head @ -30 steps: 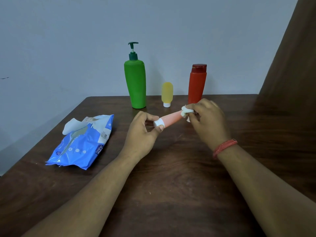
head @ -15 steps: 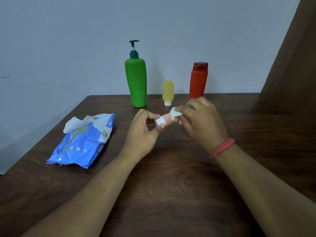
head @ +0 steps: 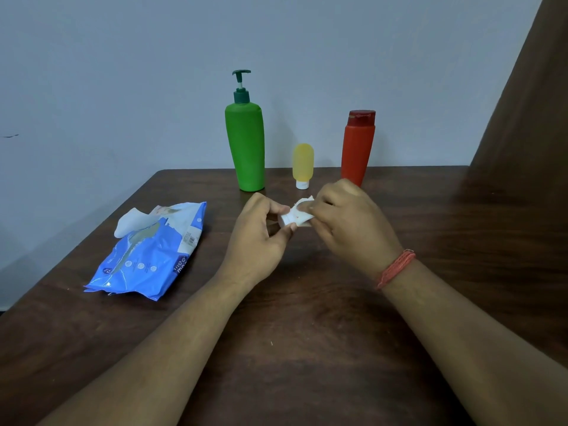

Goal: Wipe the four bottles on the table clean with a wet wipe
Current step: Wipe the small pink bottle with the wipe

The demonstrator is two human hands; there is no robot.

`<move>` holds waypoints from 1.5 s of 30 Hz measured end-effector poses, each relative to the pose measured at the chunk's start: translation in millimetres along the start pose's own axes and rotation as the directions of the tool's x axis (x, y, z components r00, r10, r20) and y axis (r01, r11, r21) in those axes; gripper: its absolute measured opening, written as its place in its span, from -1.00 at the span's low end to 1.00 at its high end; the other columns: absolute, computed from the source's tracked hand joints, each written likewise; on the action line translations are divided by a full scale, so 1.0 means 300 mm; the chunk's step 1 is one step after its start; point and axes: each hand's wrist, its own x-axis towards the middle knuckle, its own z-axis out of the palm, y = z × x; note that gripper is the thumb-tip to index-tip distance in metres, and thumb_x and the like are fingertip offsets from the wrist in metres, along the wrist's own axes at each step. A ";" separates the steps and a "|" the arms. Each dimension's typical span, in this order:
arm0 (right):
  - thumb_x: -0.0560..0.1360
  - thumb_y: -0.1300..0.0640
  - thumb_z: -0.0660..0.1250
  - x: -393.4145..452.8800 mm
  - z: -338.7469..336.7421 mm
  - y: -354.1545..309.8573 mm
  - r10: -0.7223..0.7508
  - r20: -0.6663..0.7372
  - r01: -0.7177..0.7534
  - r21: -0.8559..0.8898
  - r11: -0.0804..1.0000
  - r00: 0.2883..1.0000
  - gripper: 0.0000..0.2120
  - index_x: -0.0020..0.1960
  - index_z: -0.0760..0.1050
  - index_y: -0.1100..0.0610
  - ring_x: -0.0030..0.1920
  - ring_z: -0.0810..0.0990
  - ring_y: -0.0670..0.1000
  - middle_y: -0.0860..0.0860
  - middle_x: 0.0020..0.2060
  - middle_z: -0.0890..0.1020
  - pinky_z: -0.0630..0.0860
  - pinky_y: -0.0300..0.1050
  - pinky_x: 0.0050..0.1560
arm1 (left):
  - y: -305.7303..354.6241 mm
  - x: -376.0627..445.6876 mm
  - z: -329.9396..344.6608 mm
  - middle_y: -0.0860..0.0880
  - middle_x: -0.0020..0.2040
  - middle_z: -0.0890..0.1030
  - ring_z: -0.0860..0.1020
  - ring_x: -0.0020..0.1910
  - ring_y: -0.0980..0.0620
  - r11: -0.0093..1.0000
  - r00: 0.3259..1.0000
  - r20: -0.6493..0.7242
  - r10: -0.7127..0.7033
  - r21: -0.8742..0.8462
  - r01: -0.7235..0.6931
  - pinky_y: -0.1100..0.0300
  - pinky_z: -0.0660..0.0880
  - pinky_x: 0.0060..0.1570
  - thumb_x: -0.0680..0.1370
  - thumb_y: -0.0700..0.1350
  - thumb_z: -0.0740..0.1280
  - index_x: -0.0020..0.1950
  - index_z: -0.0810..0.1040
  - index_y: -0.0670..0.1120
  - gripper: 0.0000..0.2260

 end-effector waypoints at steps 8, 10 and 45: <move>0.52 0.14 0.41 -0.023 -0.016 0.103 0.278 -0.005 -0.278 -0.070 0.958 0.961 -0.76 0.17 0.66 0.07 -0.04 0.51 0.07 0.03 -0.10 0.62 0.49 -0.03 -0.02 | 0.006 0.005 -0.001 0.09 0.07 0.52 0.54 0.06 0.25 0.999 0.999 -0.031 -0.033 0.013 0.033 0.54 0.46 -0.04 0.50 -0.27 0.48 0.04 0.54 -0.06 -0.79; 0.53 0.17 0.40 -0.029 -0.003 0.120 0.386 -0.025 -0.385 0.033 0.922 0.922 -0.77 0.18 0.66 0.06 -0.01 0.51 0.05 0.01 -0.06 0.62 0.45 -0.10 -0.01 | 0.007 0.003 -0.009 0.12 0.06 0.53 0.50 0.05 0.33 0.997 0.997 -0.029 -0.078 -0.003 0.078 0.57 0.40 -0.09 0.51 -0.23 0.47 0.03 0.53 0.01 -0.79; 0.50 0.24 0.43 -0.026 -0.015 0.100 0.356 -0.095 -0.352 0.060 0.934 0.930 -0.80 0.13 0.65 0.17 -0.05 0.59 0.05 0.07 -0.03 0.62 0.58 -0.05 0.01 | 0.003 -0.009 0.033 -0.25 0.09 0.59 0.70 0.00 -0.18 0.538 0.894 0.204 -0.399 -0.737 0.409 0.02 0.64 0.06 0.55 -0.37 0.36 0.01 0.53 -0.26 -0.92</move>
